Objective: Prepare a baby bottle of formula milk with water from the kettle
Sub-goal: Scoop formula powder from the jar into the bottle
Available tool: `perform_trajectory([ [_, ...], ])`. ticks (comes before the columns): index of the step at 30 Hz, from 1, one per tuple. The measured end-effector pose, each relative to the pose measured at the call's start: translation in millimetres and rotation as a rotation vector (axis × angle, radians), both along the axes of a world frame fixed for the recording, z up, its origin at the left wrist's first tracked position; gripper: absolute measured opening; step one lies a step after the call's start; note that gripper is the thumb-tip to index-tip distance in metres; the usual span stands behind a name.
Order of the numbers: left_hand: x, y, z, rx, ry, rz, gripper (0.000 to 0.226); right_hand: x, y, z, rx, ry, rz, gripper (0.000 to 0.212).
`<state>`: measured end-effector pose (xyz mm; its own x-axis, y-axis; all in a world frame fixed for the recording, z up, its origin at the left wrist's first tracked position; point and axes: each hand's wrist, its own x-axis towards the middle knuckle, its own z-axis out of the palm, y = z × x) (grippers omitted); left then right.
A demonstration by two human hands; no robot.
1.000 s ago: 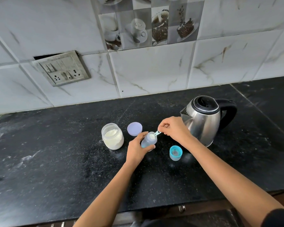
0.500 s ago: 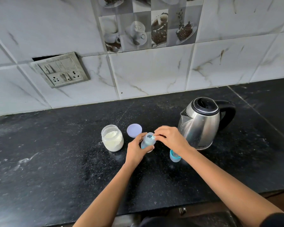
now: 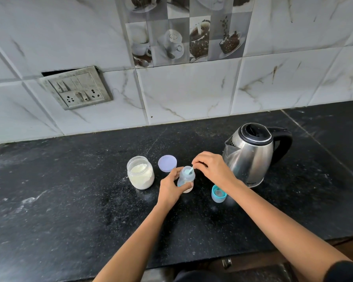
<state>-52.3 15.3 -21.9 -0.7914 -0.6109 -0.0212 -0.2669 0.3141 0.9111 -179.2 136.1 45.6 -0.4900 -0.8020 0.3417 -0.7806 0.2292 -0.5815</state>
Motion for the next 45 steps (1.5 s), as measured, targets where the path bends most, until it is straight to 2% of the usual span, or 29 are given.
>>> perform_trajectory([
  [5,0.0,-1.5,-1.9,0.008,-0.013,0.001,0.052,0.5,-3.1,5.2,0.025,0.018,0.019,0.009],
  [12,-0.8,-3.6,-6.7,0.023,-0.022,0.007,0.053,0.9,-5.9,14.0,-0.084,-0.061,-0.148,0.005],
  [16,7.4,-5.9,-3.4,0.009,-0.005,0.053,0.079,-5.4,-9.7,17.1,-0.160,-0.336,-0.287,0.003],
  [21,34.6,-10.8,11.1,-0.042,0.155,0.264,0.063,-7.8,-21.2,23.5,-0.266,-0.718,-0.387,0.007],
  [25,53.2,-29.9,24.2,-0.131,0.218,0.529,0.061,-0.4,-47.6,32.3,-0.261,-0.850,-0.344,0.004],
  [29,65.3,-62.4,18.2,-0.174,0.183,0.577,0.078,12.4,-91.7,36.9,-0.135,-0.804,-0.227,0.005],
  [33,72.6,-83.7,9.4,-0.158,0.088,0.502,0.092,31.0,-129.6,33.8,-0.036,-0.685,-0.081,0.004],
  [41,71.3,-98.1,10.5,-0.096,0.036,0.390,0.079,49.3,-170.2,7.7,0.115,-0.535,-0.038,0.003],
  [45,73.2,-98.7,10.8,-0.090,0.044,0.383,0.079,47.3,-173.7,-2.4,0.150,-0.532,-0.057,0.011],
])
